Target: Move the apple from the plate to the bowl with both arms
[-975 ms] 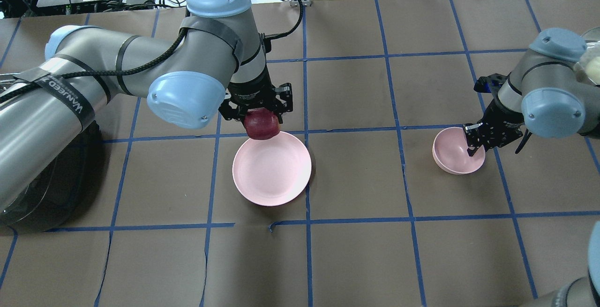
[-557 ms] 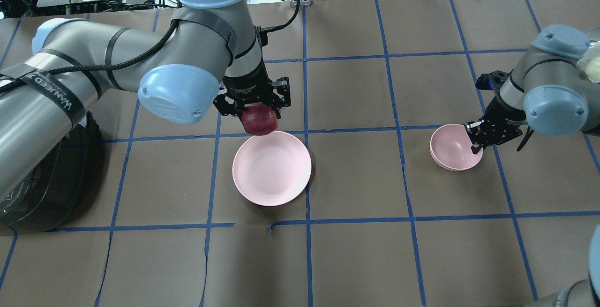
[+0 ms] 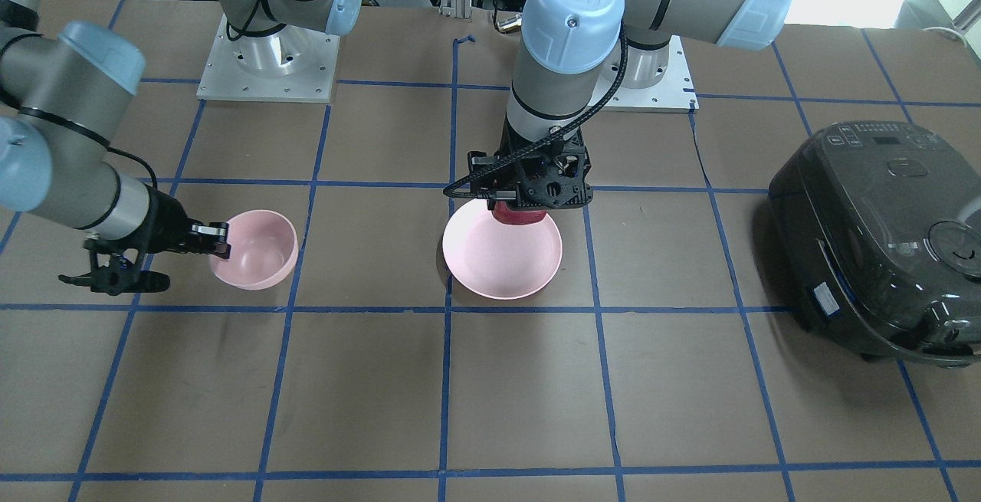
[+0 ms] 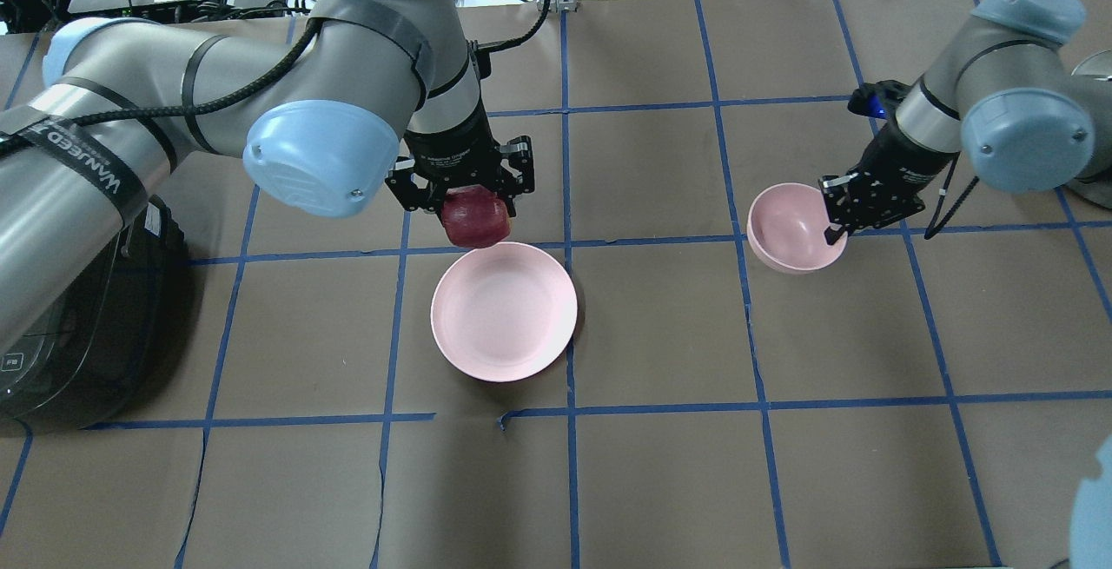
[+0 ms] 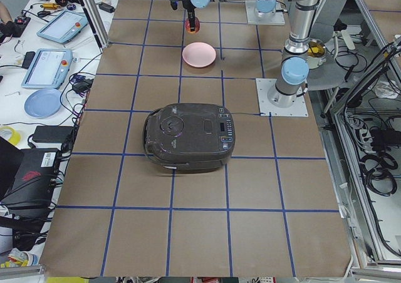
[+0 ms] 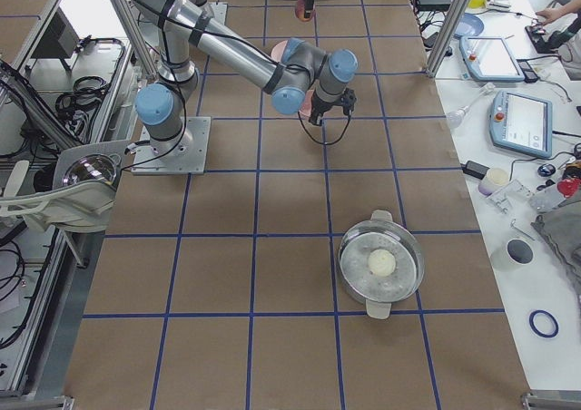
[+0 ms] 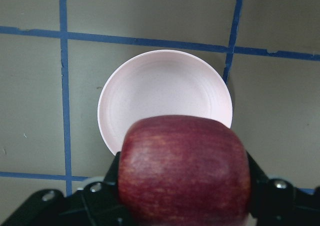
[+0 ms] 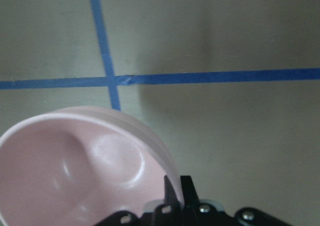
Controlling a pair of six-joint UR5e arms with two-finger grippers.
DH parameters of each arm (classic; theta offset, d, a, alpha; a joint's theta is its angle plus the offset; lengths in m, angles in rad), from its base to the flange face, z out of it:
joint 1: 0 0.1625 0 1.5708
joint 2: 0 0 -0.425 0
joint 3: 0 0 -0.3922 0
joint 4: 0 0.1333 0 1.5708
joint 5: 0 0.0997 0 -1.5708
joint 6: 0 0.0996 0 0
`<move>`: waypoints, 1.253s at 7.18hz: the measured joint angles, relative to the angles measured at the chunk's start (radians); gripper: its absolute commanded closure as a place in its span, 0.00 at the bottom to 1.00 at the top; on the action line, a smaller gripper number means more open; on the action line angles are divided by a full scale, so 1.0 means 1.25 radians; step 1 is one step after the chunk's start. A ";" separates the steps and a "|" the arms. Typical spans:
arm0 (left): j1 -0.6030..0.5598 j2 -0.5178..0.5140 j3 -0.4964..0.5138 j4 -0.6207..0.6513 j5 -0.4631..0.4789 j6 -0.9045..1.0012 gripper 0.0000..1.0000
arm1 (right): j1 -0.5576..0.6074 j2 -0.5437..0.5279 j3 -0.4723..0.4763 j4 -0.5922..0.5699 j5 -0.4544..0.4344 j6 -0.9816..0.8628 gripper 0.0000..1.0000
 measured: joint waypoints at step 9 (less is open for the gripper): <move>-0.049 -0.049 -0.009 0.019 -0.008 -0.183 1.00 | 0.175 0.018 0.120 -0.192 0.014 0.212 0.35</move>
